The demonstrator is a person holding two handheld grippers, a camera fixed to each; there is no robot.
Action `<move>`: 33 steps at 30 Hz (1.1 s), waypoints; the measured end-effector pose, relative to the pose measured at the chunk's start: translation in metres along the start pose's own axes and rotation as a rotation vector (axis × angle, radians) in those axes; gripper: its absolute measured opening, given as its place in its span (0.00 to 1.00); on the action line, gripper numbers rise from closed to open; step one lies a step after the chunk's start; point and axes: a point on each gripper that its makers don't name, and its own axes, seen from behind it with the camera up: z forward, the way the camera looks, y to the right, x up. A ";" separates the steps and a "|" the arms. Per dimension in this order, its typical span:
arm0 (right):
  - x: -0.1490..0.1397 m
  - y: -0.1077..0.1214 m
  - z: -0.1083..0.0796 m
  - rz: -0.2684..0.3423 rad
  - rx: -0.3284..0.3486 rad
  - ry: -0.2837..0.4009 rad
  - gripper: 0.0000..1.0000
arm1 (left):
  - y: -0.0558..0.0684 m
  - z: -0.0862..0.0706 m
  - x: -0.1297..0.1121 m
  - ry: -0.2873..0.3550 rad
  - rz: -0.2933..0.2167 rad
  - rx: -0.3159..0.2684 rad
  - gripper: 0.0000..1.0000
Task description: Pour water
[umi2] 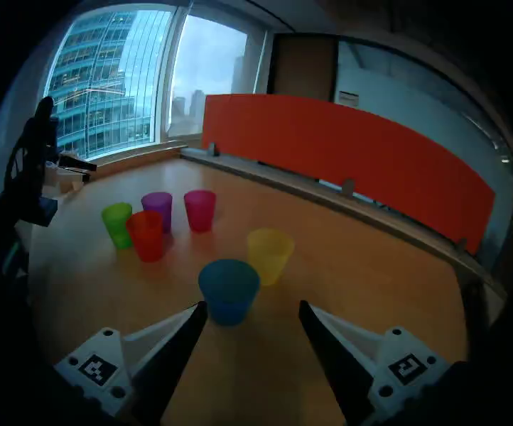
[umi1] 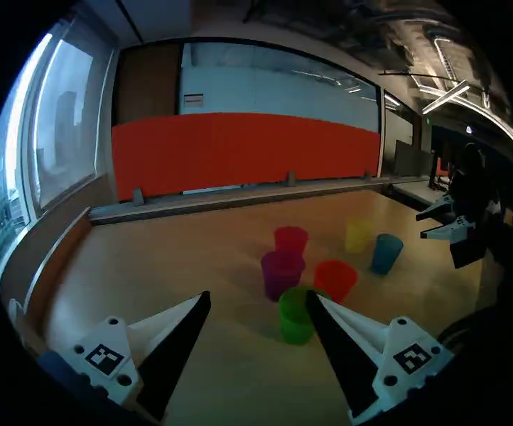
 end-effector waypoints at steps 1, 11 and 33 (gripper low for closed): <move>0.004 0.002 -0.002 0.005 -0.014 0.015 1.00 | -0.001 -0.001 0.004 0.013 -0.003 0.008 1.00; 0.044 0.027 -0.023 0.076 -0.167 0.156 1.00 | -0.005 -0.007 0.035 0.135 0.017 0.089 1.00; 0.085 0.076 -0.056 0.161 -0.506 0.400 1.00 | -0.013 -0.017 0.086 0.370 0.006 0.272 1.00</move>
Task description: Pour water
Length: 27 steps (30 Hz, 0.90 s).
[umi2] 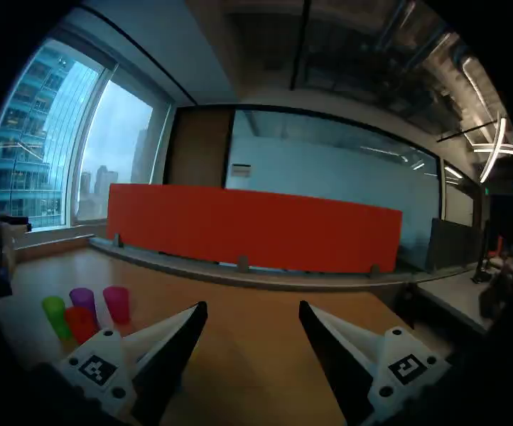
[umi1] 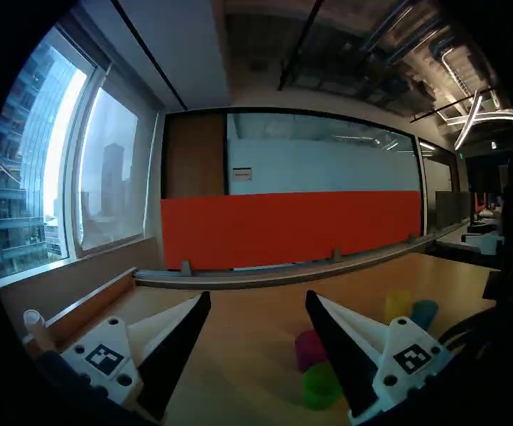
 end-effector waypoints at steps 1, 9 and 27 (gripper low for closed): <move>0.002 0.002 -0.001 0.006 -0.013 0.011 1.00 | 0.000 0.000 0.001 0.006 -0.007 0.004 1.00; 0.015 0.021 -0.012 0.038 -0.098 0.083 1.00 | 0.004 0.001 0.003 0.027 -0.028 0.020 1.00; 0.010 0.020 -0.011 0.076 -0.114 0.086 1.00 | -0.010 0.001 -0.016 0.042 0.065 0.104 1.00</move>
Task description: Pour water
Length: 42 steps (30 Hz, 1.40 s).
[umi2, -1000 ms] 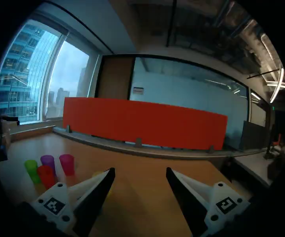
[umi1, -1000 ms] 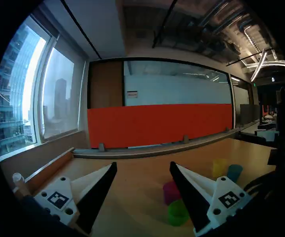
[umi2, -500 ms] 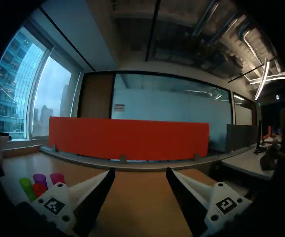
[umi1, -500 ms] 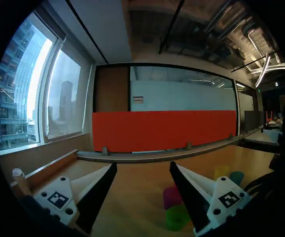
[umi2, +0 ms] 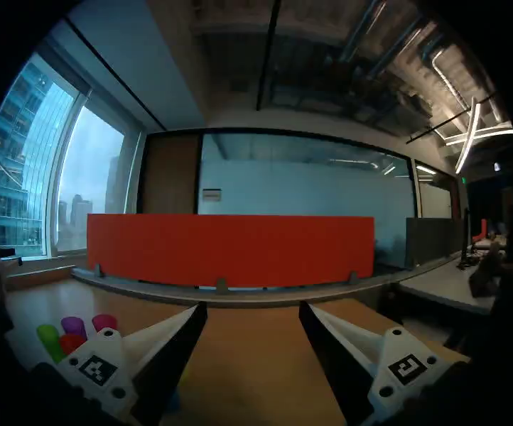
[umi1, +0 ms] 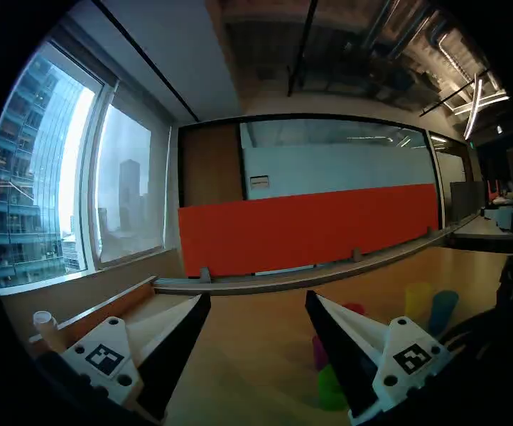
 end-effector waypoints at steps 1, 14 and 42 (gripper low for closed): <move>-0.001 -0.001 0.000 0.000 0.000 -0.003 1.00 | 0.000 0.000 -0.002 -0.002 0.001 0.002 1.00; 0.001 -0.005 -0.006 -0.002 0.003 -0.014 1.00 | 0.015 -0.003 -0.031 -0.007 0.016 0.003 1.00; 0.018 0.004 -0.012 -0.017 -0.024 0.015 1.00 | 0.019 0.003 -0.071 -0.008 -0.039 0.014 1.00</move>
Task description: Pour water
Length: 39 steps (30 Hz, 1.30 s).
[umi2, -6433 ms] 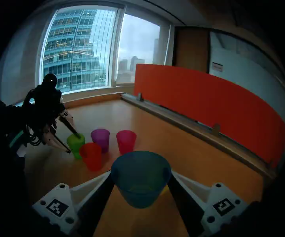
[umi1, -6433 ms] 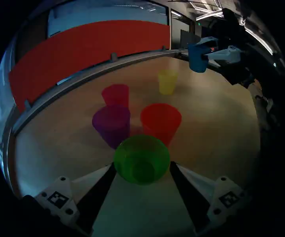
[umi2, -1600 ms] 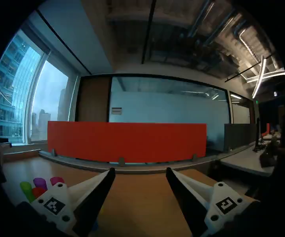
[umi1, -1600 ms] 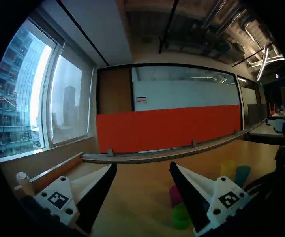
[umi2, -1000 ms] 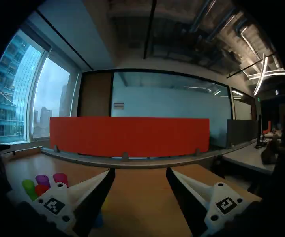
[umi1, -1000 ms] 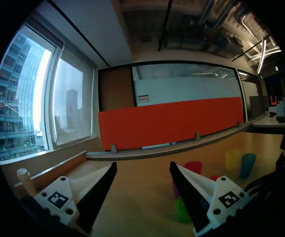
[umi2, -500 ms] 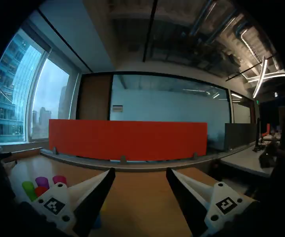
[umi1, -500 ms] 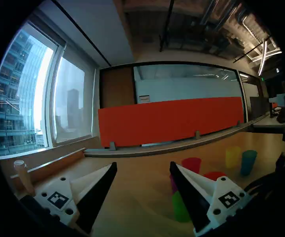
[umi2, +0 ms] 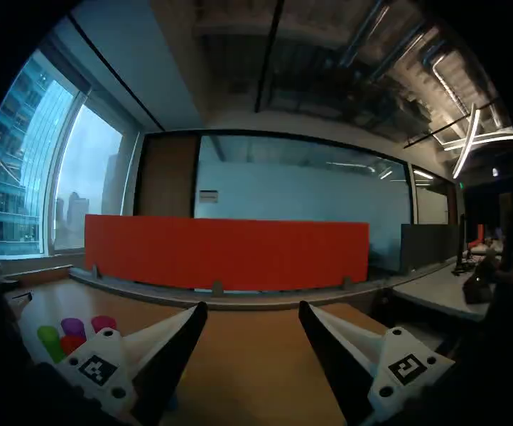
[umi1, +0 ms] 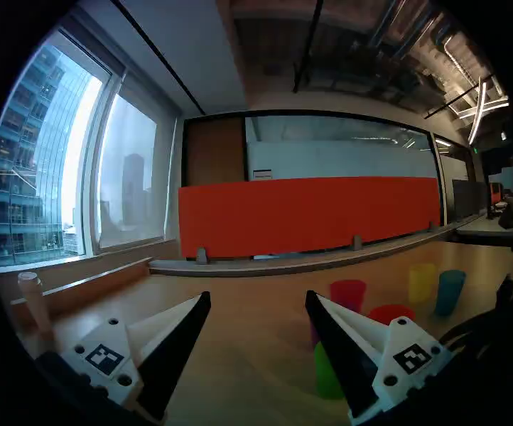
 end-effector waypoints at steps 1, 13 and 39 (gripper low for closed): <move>0.001 0.000 0.000 0.001 0.000 0.001 1.00 | 0.000 0.000 -0.001 -0.001 -0.001 0.000 1.00; 0.003 0.007 0.000 0.008 -0.007 0.006 1.00 | -0.005 0.001 -0.012 -0.015 -0.018 0.009 0.99; 0.003 0.006 -0.004 0.004 0.000 0.010 1.00 | -0.005 0.004 -0.024 -0.053 -0.056 -0.004 1.00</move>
